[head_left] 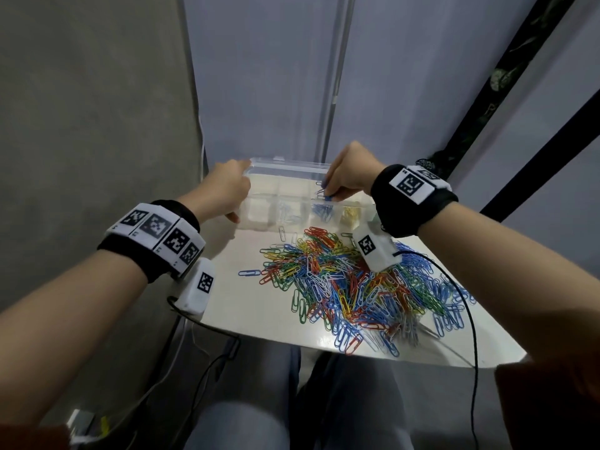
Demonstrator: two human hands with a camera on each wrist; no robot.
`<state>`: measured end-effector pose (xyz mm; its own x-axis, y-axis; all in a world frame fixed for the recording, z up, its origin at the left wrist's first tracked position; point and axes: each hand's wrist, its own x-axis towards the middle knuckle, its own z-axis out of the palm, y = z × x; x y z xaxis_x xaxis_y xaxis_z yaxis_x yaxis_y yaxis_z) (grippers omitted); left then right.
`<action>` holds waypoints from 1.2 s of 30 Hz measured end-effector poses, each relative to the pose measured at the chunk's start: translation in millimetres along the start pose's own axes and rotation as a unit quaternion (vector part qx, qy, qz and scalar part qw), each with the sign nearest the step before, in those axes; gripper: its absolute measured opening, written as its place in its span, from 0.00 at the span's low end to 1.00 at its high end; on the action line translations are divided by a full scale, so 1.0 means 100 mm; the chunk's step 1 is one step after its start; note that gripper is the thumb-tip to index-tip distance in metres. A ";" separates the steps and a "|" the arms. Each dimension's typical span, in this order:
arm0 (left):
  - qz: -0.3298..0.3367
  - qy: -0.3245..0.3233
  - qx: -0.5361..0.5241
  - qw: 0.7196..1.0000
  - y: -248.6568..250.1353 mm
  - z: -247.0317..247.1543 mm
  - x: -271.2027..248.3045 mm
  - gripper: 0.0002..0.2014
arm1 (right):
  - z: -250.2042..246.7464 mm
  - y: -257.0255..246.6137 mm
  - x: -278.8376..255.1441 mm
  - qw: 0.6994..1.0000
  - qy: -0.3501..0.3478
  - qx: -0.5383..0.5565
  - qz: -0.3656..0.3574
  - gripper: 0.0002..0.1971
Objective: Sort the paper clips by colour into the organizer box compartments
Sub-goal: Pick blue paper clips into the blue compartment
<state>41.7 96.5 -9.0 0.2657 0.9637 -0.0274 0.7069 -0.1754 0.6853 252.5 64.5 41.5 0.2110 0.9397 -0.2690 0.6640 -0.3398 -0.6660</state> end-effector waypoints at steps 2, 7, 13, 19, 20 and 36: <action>0.000 0.001 -0.001 1.000 0.01 0.00 0.00 0.26 | -0.01 -0.05 -0.04 1.000 -0.011 -0.022 0.002 0.10; 0.002 0.000 0.001 1.000 0.01 0.00 -0.01 0.26 | -0.20 -0.07 -0.25 0.999 -0.028 -0.012 -0.042 0.12; 0.005 -0.001 0.007 1.000 0.00 0.01 0.00 0.25 | -0.67 0.35 -0.59 0.993 0.019 -0.082 -0.078 0.05; 0.000 0.001 -0.006 1.000 -0.04 0.02 0.04 0.25 | -0.82 1.07 -0.67 0.978 -0.022 -0.206 0.009 0.12; -0.002 0.003 -0.009 1.000 -0.05 0.03 0.05 0.25 | -0.78 1.16 -0.65 0.973 -0.035 -0.227 0.025 0.17; -0.021 -0.004 -0.019 1.000 -0.04 0.04 0.06 0.25 | -0.45 1.26 -0.73 0.939 0.007 -0.332 -0.095 0.06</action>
<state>42.5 101.9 -14.7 0.2421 0.9682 -0.0628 0.6917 -0.1268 0.7110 353.4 -44.8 8.0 0.0493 0.9829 -0.1772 0.9902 -0.0713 -0.1203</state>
